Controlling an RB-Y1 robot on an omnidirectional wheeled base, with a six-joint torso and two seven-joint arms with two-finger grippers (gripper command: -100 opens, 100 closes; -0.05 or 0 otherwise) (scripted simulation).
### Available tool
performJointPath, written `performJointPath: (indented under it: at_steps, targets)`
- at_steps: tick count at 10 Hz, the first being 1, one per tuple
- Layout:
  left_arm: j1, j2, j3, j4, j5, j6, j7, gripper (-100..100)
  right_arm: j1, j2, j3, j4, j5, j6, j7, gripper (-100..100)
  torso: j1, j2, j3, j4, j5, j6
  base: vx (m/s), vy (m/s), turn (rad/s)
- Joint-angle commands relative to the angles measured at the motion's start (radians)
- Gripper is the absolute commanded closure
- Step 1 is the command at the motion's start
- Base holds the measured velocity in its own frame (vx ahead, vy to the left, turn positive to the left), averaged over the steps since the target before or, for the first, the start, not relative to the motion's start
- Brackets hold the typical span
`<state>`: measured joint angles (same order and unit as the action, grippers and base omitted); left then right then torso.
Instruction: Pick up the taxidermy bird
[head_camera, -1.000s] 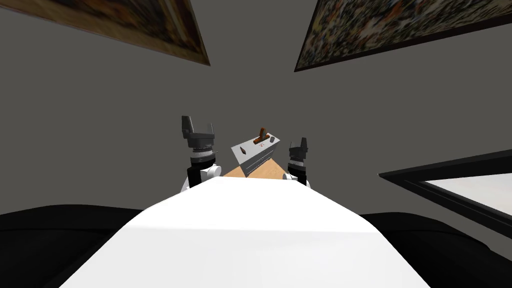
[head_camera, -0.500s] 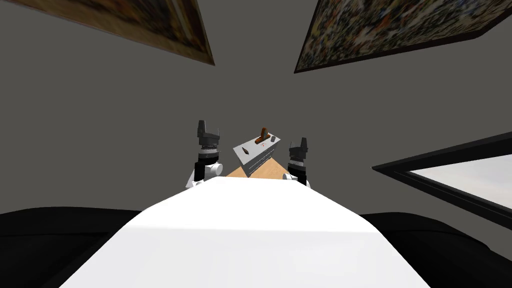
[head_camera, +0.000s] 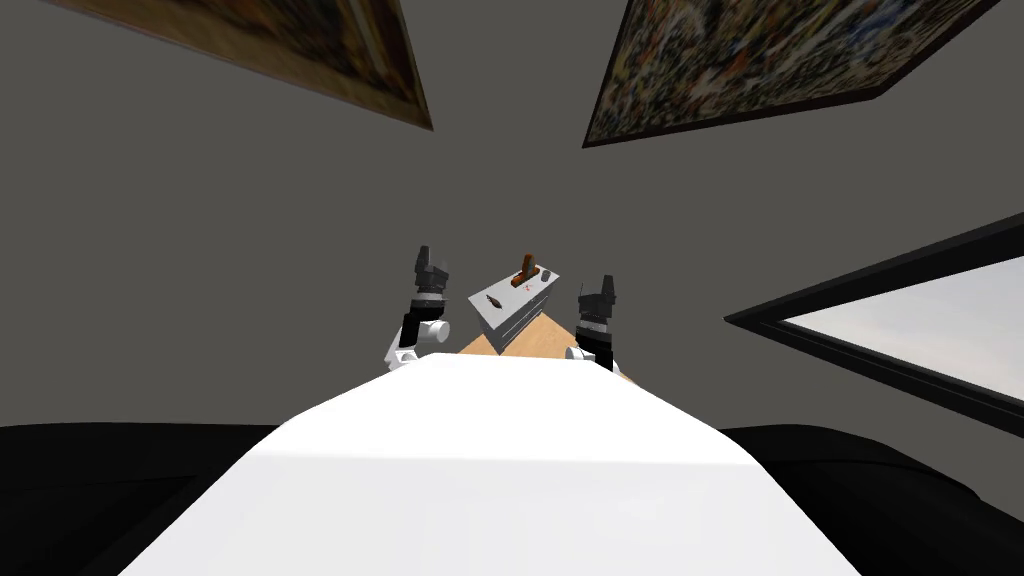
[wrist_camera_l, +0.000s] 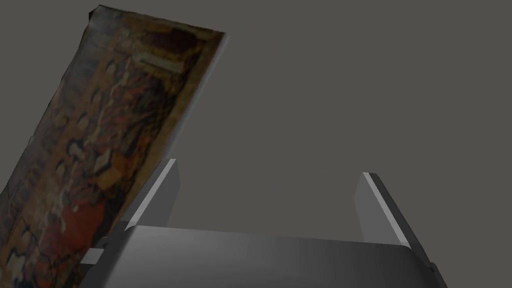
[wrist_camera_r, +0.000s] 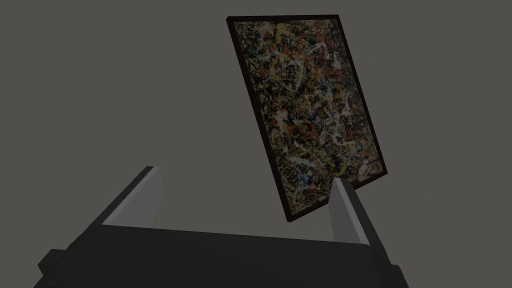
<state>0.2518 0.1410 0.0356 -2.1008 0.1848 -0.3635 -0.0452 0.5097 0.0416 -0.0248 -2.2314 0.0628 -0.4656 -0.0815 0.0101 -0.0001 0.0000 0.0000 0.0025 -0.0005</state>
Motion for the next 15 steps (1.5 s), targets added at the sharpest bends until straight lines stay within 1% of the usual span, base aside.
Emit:
performJointPath:
  at_steps: [1,2,3,4,5,6,7,8,9,10,11,12,13,14,15]
  targets:
    - [-0.044,0.004,0.003,0.050,0.015,0.050,-0.007,-100,0.000,0.000,0.000,0.000,0.000,0.000,0.000,0,0.000,0.000,0.000,0.000,0.000,0.000,-0.028,0.143,-0.127]
    - [-0.044,0.004,0.003,0.057,0.015,0.055,-0.007,-100,0.000,0.000,0.000,0.000,0.000,0.000,0.000,0,0.000,0.000,0.000,0.000,0.000,0.001,-0.025,0.110,-0.082]
    - [-0.079,0.007,0.003,0.104,0.028,0.085,-0.013,-100,0.000,0.000,0.000,0.000,0.000,0.000,0.000,0,-0.002,0.000,0.000,0.000,-0.001,0.000,-0.018,0.138,-0.151]
    - [-0.079,0.007,0.003,0.104,0.028,0.098,-0.013,-100,0.000,0.000,0.000,0.000,0.000,0.000,0.000,0,-0.001,-0.001,0.000,0.000,0.000,0.001,-0.017,0.109,-0.103]
    - [-0.115,0.009,0.001,0.152,0.042,0.130,-0.019,-100,0.000,0.000,0.000,0.000,0.000,0.000,0.000,0,-0.003,-0.001,0.000,0.000,-0.001,0.000,-0.029,0.111,-0.135]
    - [-0.115,0.009,0.001,0.153,0.042,0.144,-0.019,-100,0.000,0.000,0.000,0.000,0.000,0.000,0.000,0,-0.003,0.000,0.000,0.000,-0.001,0.001,-0.017,0.107,-0.113]
    - [-0.152,0.011,-0.001,0.201,0.056,0.174,-0.025,-100,0.000,0.000,0.000,0.000,0.000,0.000,0.000,0,-0.003,-0.001,-0.001,0.000,-0.001,0.000,-0.011,0.126,-0.202]
    - [-0.152,0.011,-0.001,0.204,0.056,0.191,-0.025,-100,0.000,0.000,0.000,0.000,0.000,0.000,0.000,0,-0.002,-0.002,-0.001,0.000,-0.001,0.001,-0.017,0.112,-0.097]
    - [-0.191,0.014,-0.003,0.239,0.071,0.238,-0.030,-100,0.000,0.000,0.000,0.000,0.000,0.000,0.000,0,-0.003,-0.001,-0.001,0.000,-0.001,0.000,-0.024,0.125,-0.146]
    - [-0.191,0.014,-0.003,0.257,0.071,0.241,-0.030,-100,0.000,0.000,0.000,0.000,0.000,0.000,0.000,0,-0.002,-0.001,-0.001,0.000,-0.001,0.000,-0.014,0.114,-0.118]
    - [-0.231,0.017,-0.006,0.287,0.087,0.286,-0.035,-100,0.000,0.000,0.000,0.000,0.000,0.000,0.000,0,-0.002,-0.002,-0.001,0.000,-0.001,0.000,-0.005,0.126,-0.177]
    - [-0.231,0.017,-0.006,0.312,0.087,0.292,-0.035,-100,0.000,0.000,0.000,0.000,0.000,0.000,0.000,0,-0.002,-0.002,-0.001,0.000,-0.001,0.000,-0.018,0.108,-0.120]
    - [-0.272,0.020,-0.010,0.346,0.103,0.329,-0.039,-100,0.000,0.000,0.000,0.000,0.000,0.000,0.000,0,-0.003,-0.002,-0.001,0.000,-0.001,0.000,-0.044,0.131,-0.219]
    - [-0.272,0.020,-0.010,0.369,0.103,0.345,-0.039,-100,0.000,0.000,0.000,0.000,0.000,0.000,0.000,0,-0.002,-0.001,0.000,0.000,-0.001,0.000,-0.045,0.103,-0.112]
    - [-0.314,0.024,-0.014,0.401,0.120,0.384,-0.043,-100,0.000,0.000,0.000,0.000,0.000,0.000,0.000,0,-0.003,0.000,0.000,0.000,-0.001,0.000,-0.019,0.111,-0.211]
